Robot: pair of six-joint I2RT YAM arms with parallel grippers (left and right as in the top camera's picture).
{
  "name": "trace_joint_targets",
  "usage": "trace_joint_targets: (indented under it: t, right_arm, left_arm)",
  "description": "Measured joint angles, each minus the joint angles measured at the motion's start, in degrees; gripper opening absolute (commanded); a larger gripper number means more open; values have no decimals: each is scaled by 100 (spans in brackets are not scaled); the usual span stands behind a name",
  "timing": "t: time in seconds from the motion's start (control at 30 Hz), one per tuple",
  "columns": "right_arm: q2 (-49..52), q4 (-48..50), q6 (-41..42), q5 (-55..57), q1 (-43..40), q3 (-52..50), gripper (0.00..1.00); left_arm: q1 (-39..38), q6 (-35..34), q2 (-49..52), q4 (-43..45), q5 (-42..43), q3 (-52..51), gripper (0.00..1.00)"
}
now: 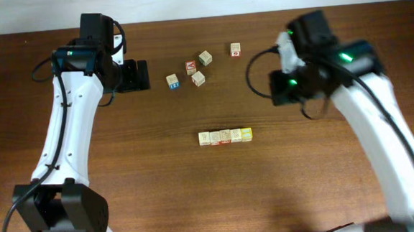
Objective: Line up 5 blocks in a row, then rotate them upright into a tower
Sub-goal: 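Raise the right gripper away from the row toward the upper right, then move the left gripper to the row's left end, right gripper to right end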
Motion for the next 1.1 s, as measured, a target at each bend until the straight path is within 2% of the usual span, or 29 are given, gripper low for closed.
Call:
trace_joint_targets:
  t: [0.17,0.33,0.37,0.4,0.43,0.5,0.6,0.83,0.93,1.1]
  right_arm:
    - [-1187,-341,44,317,0,-17,4]
    - [-1355,-87,175,192,0,-656,4]
    - [-1314,122,190,66,0,-920,4]
    - [-1296,334,199,-9,0,-1128,4]
    - [-1272,595,212,-103,0,-1462,4]
    - [-1198,999,319,-208,0,-1969,7]
    - [-1075,1628,428,-271,0,-2592,7]
    - [-671,1703,487,-457,-254,-2747,4]
    - [-367,1856,275,-848,-597,-2747,4]
    - [170,1969,-422,-1718,-1036,-2747,4]
  left_arm:
    - [0,0,0,0,55,0,99]
    - [0,-2,0,0,262,0,99]
    - [0,-2,0,7,293,0,84]
    - [0,-4,0,37,339,0,61]
    - [0,-44,0,48,431,2,34]
    - [0,-79,0,-4,684,2,0]
    - [-7,-254,-2,-39,892,-90,0]
    - [-20,-527,0,146,894,-1047,0]
    - [-76,-533,0,264,892,-1300,0]
    - [-463,-531,0,1025,887,-1829,0]
